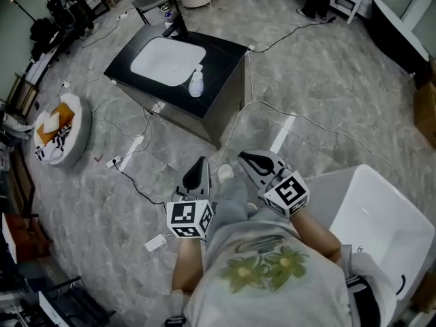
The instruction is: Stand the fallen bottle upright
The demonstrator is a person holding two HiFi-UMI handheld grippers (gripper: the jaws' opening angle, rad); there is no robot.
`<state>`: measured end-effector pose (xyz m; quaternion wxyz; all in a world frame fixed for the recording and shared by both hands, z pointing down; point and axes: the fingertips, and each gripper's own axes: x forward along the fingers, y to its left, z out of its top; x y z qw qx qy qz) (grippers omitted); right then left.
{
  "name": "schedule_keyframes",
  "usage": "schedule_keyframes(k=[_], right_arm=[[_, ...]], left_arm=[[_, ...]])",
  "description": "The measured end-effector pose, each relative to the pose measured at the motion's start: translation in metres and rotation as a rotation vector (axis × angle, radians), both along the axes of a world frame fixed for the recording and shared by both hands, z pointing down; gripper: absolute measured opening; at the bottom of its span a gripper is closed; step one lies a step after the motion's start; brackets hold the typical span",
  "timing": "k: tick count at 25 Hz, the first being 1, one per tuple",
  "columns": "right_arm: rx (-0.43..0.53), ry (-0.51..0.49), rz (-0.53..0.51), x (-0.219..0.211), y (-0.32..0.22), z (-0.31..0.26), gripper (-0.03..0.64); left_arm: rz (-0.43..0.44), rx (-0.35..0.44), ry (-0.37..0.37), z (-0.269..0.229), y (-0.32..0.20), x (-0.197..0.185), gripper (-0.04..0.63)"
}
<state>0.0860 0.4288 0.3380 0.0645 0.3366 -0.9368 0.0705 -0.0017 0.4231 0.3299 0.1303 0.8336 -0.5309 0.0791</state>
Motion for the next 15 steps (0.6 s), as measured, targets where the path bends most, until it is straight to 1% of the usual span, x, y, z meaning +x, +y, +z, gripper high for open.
schedule_keyframes(k=[3, 8, 15], right_arm=[[-0.014, 0.020, 0.002, -0.009, -0.037, 0.005, 0.043], [-0.018, 0.031, 0.021, -0.024, -0.116, 0.002, 0.043], [-0.012, 0.039, 0.056, -0.051, -0.223, -0.004, 0.044]], left_arm=[[-0.003, -0.009, 0.016, 0.003, -0.039, -0.012, 0.018], [-0.019, -0.009, 0.025, 0.004, -0.118, -0.036, 0.018], [0.031, -0.002, 0.012, -0.003, -0.228, -0.065, 0.018]])
